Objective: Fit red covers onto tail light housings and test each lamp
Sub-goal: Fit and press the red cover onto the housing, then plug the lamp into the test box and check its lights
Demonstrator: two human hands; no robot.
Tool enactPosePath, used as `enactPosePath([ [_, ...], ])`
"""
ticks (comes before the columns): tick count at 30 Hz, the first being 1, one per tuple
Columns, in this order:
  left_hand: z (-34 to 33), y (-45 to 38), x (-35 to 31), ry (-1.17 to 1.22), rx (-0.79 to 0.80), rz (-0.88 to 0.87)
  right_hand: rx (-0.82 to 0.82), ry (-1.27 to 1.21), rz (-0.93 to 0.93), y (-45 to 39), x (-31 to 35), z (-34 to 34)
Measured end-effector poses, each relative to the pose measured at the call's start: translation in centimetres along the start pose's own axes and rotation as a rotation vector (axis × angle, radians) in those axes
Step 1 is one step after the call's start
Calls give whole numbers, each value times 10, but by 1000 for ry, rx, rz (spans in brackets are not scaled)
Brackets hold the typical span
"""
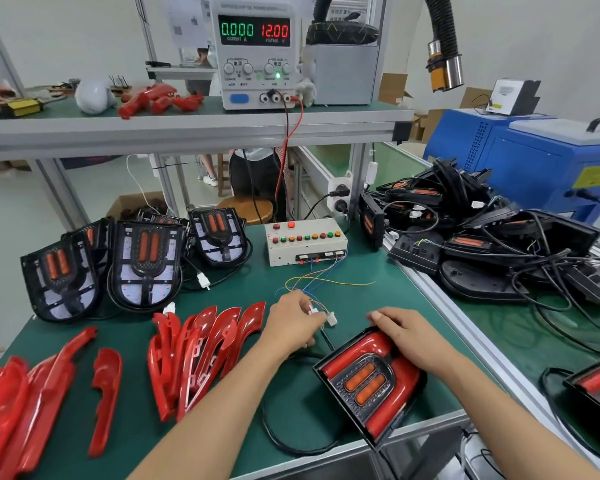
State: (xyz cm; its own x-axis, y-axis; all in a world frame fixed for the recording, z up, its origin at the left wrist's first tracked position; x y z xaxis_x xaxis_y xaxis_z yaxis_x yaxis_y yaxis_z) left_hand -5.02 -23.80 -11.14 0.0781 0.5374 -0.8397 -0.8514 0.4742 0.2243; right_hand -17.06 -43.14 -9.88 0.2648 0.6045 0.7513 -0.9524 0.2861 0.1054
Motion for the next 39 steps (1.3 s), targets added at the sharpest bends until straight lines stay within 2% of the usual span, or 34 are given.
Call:
enactPosePath([
  [4,12,7,-8,84,-9,-77,-30,81,135,-8,37,-4],
  [9,11,9,-25,144,10,-73,89,140,237,-23,84,-32],
  [14,14,8,-29,178,11,-102,84,-55,196,-37,78,-35],
  [16,24,3,-30,3,-85,-171,38,-139,173,-38,68,-30],
  [18,29,-1,-39,-325,-162,-291,-17,-188,158,-38,60,-23],
  [20,15,-3,-51,-585,-110,-443,-28,-202,174,-37,58,-19],
  [22,-2,-6,-55,-741,0,-528,-16,-208,200,-35,60,-19],
  [25,-20,-10,-55,-853,112,-560,-5,-183,229,-35,65,-19],
  [28,-24,-12,-55,-936,121,-552,8,-146,228,-38,66,-22],
  [30,-17,-14,-59,-869,76,-540,8,-145,222,-40,66,-22],
  [33,17,-20,-64,-527,-14,-475,-3,-134,204,-43,63,-23],
  [35,38,-23,-64,-358,-6,-428,-23,-117,205,-44,63,-23],
  [39,47,-23,-66,-370,71,-436,-58,-88,221,-46,69,-25],
])
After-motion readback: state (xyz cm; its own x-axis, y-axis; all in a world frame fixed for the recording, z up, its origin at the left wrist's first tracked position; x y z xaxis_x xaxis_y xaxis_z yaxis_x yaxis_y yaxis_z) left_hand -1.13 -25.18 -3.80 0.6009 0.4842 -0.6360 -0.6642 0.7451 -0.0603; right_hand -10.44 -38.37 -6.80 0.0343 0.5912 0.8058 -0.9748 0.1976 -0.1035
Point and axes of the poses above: each hand's wrist, its own y-axis away from the middle knuckle, its own z-axis out of the back of the hand, x = y × z, the point moved 10 cm from there along -y, towards the middle knuckle, and after that the axes turned 4 degrees about x, right-handed, at the moved point
